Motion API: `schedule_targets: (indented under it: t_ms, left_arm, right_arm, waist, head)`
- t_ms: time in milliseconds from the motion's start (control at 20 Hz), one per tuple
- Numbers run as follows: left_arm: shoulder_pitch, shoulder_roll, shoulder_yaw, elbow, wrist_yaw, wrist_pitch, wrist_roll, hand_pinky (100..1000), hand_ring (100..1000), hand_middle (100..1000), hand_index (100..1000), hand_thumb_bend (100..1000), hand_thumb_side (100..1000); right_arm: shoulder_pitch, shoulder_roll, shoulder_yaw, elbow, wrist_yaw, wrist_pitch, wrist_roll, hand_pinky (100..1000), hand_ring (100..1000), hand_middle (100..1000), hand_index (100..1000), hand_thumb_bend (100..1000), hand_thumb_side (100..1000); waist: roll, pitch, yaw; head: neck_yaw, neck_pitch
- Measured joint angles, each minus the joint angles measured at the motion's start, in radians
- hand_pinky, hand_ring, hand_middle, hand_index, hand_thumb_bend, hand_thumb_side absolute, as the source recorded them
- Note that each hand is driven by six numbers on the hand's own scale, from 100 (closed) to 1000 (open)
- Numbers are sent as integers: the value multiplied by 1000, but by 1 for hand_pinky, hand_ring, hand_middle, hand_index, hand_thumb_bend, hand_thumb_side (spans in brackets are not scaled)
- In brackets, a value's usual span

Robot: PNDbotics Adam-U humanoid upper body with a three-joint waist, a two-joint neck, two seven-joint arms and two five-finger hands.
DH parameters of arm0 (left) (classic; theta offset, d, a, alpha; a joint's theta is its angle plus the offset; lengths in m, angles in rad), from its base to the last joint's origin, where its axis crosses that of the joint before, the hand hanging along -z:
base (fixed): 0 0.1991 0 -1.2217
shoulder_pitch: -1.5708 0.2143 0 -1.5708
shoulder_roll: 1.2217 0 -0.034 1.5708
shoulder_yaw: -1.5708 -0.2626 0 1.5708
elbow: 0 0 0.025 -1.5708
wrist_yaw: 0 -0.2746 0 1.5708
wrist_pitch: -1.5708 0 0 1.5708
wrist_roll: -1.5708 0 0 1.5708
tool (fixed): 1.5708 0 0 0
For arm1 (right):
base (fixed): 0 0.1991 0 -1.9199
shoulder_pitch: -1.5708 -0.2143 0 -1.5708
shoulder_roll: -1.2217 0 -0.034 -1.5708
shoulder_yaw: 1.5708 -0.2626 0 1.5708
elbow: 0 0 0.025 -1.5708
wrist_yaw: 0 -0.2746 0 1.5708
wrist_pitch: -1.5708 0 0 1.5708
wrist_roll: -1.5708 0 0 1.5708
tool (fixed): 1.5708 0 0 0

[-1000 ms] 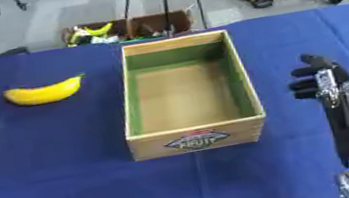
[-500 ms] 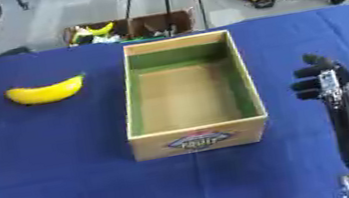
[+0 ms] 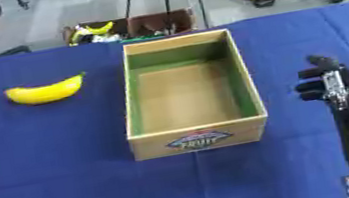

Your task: Pick up objects on the table and place them in the box.

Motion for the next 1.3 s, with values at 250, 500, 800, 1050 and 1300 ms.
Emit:
schedule_targets:
  t_ms: [250,500,800,1050,1300]
  left_arm:
    - [-76,50,-22,92,6,-34,-13,258,476,684,872,108,890]
    - [-151,76,-53,200,-8,-73,-29,275,476,780,894,170,864]
    - [-236,85,-88,341,-65,-105,-72,292,463,783,910,250,842]
    - [-297,84,-106,445,-111,-141,-103,312,487,812,964,329,804]
    - [-348,76,-122,534,-157,-175,-148,332,479,830,945,317,736]
  right_arm:
    - [3,-8,2,0,0,0,4,646,642,655,850,100,1000]
    - [4,-10,6,0,0,0,8,645,640,652,848,100,1000]
    - [7,-17,12,0,0,-2,13,645,640,651,848,100,1000]
    - [9,-24,16,0,0,-1,18,645,639,649,845,100,1000]
    - [11,-27,19,0,0,-2,23,645,639,648,844,100,1000]
  waist:
    - [2,6,-6]
    - [9,11,-15]
    - [23,11,-30]
    - [27,19,-40]
    - [34,24,-49]
  head:
    - [6,-3]
    - [12,-3]
    - [26,-8]
    - [42,-15]
    - [54,-17]
